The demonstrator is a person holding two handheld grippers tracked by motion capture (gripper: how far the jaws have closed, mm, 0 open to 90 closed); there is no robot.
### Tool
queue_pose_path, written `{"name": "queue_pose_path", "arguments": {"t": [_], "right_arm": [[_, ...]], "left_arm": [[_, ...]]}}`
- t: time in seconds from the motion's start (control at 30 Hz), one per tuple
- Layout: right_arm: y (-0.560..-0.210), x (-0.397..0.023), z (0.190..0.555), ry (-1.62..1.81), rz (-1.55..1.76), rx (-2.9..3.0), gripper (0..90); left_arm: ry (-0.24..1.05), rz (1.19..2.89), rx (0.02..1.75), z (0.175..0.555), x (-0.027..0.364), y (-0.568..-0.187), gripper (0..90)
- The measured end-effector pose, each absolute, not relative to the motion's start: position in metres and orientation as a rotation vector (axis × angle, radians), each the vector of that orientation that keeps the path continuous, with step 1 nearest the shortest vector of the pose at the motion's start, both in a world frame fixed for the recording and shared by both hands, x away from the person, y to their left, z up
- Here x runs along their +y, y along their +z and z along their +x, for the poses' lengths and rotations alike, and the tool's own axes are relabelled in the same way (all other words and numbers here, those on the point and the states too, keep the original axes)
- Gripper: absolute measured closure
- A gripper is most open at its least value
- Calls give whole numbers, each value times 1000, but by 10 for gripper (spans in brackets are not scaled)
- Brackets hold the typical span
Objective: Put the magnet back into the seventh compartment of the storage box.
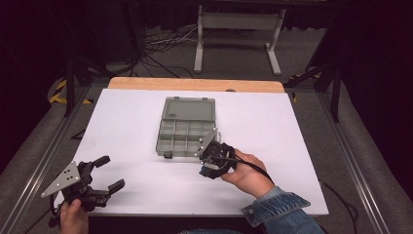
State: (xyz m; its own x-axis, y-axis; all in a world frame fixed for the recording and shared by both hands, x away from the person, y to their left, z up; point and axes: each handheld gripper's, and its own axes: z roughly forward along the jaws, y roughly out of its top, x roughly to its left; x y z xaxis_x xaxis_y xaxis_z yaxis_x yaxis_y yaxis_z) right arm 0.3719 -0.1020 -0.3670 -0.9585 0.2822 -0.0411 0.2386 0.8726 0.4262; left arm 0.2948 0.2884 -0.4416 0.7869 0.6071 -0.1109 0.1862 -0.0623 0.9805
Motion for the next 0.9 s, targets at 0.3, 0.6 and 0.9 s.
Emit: {"name": "queue_pose_path", "arguments": {"t": [0.3, 0.6, 0.9], "right_arm": [[-359, -103, 377, 680, 422, 2903, 623], [-347, -102, 383, 705, 413, 2870, 623], [-346, -100, 398, 726, 462, 2845, 623]], "left_arm": [[384, 1628, 643, 295, 288, -442, 18], [387, 1627, 641, 295, 288, -442, 18], [387, 1628, 643, 295, 289, -442, 18]]}}
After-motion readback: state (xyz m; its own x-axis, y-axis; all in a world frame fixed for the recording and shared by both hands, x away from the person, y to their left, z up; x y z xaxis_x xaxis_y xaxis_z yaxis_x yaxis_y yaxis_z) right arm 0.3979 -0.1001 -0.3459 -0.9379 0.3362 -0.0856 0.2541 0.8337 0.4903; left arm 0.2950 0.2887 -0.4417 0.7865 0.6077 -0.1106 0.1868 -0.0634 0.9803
